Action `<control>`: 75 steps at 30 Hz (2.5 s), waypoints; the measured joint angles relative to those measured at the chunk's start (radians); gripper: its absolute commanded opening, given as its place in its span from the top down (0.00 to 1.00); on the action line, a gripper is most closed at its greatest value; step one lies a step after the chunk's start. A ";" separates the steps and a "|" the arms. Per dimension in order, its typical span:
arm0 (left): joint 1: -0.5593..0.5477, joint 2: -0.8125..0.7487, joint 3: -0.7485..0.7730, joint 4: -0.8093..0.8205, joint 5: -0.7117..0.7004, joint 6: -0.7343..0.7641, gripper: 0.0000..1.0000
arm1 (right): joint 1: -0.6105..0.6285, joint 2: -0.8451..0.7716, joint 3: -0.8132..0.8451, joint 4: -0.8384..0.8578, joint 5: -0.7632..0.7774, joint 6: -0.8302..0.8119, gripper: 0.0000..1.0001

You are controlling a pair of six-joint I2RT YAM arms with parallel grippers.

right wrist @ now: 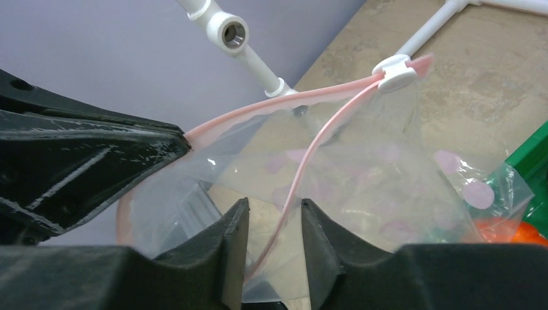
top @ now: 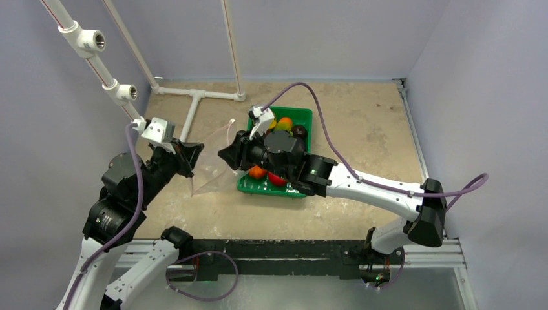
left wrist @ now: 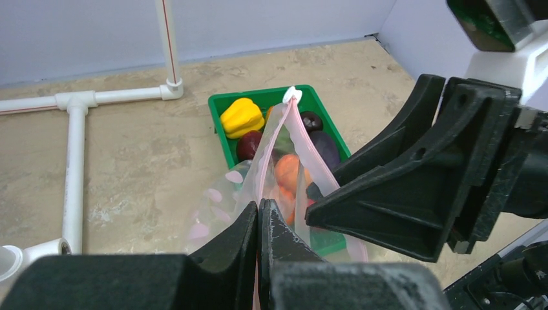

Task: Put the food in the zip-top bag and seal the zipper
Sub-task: Open the zipper of the food storage bag.

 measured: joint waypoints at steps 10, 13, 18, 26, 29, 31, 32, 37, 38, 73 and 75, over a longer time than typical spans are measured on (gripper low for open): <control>0.000 -0.014 -0.003 -0.016 0.002 0.000 1.00 | 0.000 0.023 0.001 -0.010 0.000 0.014 1.00; 0.000 -0.006 -0.003 -0.035 0.000 0.003 0.99 | 0.000 0.023 0.001 -0.014 0.004 0.011 1.00; 0.000 0.041 -0.003 -0.089 -0.028 0.005 0.87 | 0.014 0.024 0.001 -0.040 0.056 -0.003 1.00; 0.000 0.116 -0.002 -0.148 -0.048 0.007 0.75 | 0.060 0.048 0.007 -0.087 0.135 -0.026 1.00; 0.000 0.125 0.006 -0.168 -0.066 0.015 0.75 | 0.066 0.058 0.007 -0.102 0.154 -0.031 1.00; 0.000 0.132 0.021 -0.190 -0.075 0.023 0.75 | 0.068 0.058 0.007 -0.111 0.165 -0.031 1.00; 0.000 0.136 0.034 -0.205 -0.076 0.024 0.75 | 0.070 0.058 0.007 -0.113 0.179 -0.031 1.00; 0.000 0.165 0.087 -0.254 -0.076 0.024 0.74 | 0.070 0.058 0.007 -0.122 0.227 -0.031 1.00; 0.000 0.174 0.094 -0.267 -0.072 0.024 0.74 | 0.071 0.058 0.007 -0.121 0.231 -0.031 1.00; -0.001 0.268 0.265 -0.476 -0.293 -0.004 1.00 | 0.075 0.019 -0.093 -0.063 0.229 0.002 1.00; -0.001 0.267 0.286 -0.486 -0.321 -0.007 1.00 | 0.067 0.024 -0.103 -0.042 0.217 0.003 1.00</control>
